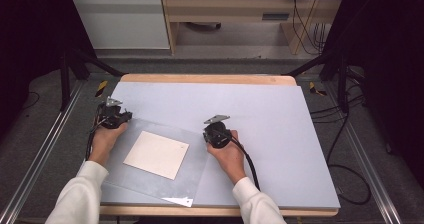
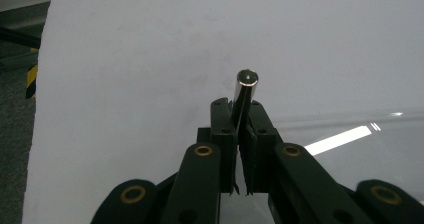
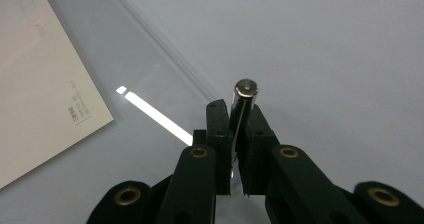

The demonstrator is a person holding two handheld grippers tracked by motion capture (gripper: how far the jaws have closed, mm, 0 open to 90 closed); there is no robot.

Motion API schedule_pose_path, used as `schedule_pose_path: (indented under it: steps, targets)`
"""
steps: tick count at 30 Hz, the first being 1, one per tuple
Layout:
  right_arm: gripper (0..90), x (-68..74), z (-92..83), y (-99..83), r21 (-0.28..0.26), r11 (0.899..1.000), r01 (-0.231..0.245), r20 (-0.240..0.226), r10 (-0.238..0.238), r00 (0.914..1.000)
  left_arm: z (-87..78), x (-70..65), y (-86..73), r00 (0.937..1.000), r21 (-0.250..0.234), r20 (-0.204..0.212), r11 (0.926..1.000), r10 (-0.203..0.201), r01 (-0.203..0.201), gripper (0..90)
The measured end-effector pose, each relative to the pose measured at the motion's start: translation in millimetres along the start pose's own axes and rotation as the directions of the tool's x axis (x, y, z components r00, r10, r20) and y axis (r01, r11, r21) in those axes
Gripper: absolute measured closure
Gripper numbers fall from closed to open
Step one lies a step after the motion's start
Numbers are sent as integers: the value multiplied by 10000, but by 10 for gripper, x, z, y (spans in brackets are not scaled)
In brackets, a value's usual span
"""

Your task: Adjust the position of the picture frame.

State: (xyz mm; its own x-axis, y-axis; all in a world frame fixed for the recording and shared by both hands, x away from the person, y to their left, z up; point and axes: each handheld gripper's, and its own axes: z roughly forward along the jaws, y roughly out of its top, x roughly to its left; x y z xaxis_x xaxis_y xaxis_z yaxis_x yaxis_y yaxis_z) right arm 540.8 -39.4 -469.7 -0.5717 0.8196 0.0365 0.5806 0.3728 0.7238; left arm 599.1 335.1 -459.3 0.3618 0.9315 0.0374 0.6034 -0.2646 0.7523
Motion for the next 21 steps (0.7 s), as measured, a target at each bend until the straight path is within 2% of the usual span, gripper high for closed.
schedule_pose_path:
  steps: [4,10,12,16,20,21]
  targets:
    - [850,-15,-25,42,48,10000,25,-166,-24,9999,-43,14,12,9999,-18,104,10000,-92,92,848]
    - [836,-67,-148,157,131,9998,127,-315,-123,9994,-225,-15,114,9994,125,248,9996,259,-262,849]
    - [830,-82,-207,198,109,9999,107,-298,-103,9995,-279,-48,149,9994,80,258,9997,220,-222,849]
    - [829,-117,-299,247,111,9994,315,-177,-313,9994,-367,-107,213,9986,103,326,9990,423,-427,849]
    - [830,-205,-524,329,-12,9996,296,-101,-296,9995,-527,-234,342,9980,-133,389,9987,488,-484,849]
    - [830,-205,-524,329,-12,9996,296,-101,-296,9995,-527,-234,342,9980,-133,389,9987,488,-484,849]
